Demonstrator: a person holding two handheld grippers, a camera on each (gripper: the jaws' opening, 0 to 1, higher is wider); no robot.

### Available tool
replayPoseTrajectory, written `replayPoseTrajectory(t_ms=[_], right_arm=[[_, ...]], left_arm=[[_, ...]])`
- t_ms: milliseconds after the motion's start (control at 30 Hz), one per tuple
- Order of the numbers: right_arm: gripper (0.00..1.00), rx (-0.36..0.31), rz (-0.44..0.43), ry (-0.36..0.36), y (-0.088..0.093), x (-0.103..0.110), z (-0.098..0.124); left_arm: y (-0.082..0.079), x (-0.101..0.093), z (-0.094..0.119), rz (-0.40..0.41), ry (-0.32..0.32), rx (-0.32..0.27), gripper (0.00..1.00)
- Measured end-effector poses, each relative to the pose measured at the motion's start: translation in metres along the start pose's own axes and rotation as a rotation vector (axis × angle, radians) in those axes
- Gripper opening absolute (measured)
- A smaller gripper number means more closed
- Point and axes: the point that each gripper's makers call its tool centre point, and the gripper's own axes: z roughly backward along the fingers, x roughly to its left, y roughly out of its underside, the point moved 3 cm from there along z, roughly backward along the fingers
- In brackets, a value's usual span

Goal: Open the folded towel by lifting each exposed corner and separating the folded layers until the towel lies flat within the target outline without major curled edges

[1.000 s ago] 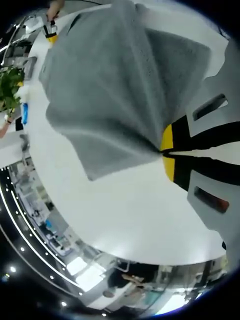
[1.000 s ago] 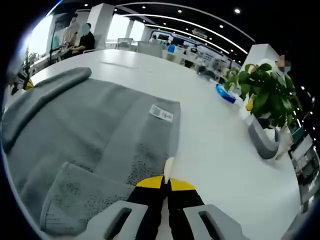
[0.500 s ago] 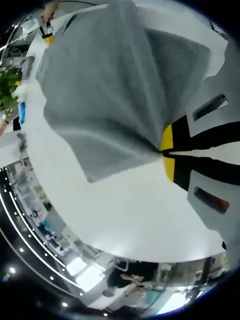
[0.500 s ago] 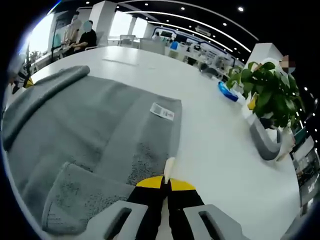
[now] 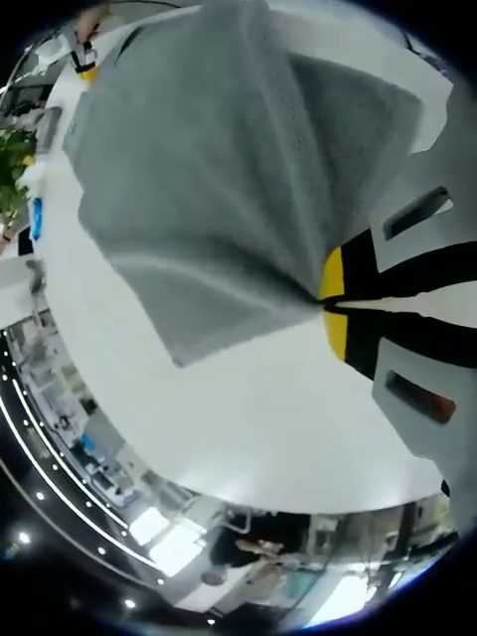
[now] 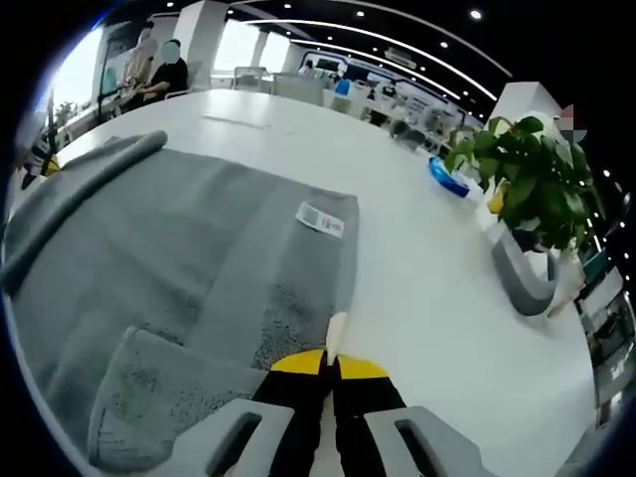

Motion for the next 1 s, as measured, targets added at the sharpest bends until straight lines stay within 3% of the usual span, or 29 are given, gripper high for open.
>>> replayPoseTrajectory(t_ms=[1000], right_arm=[[0.00, 0.041, 0.004, 0.033, 0.011, -0.031, -0.001]], left_arm=[[0.028, 0.035, 0.008, 0.016, -0.053, 0.067, 0.01]])
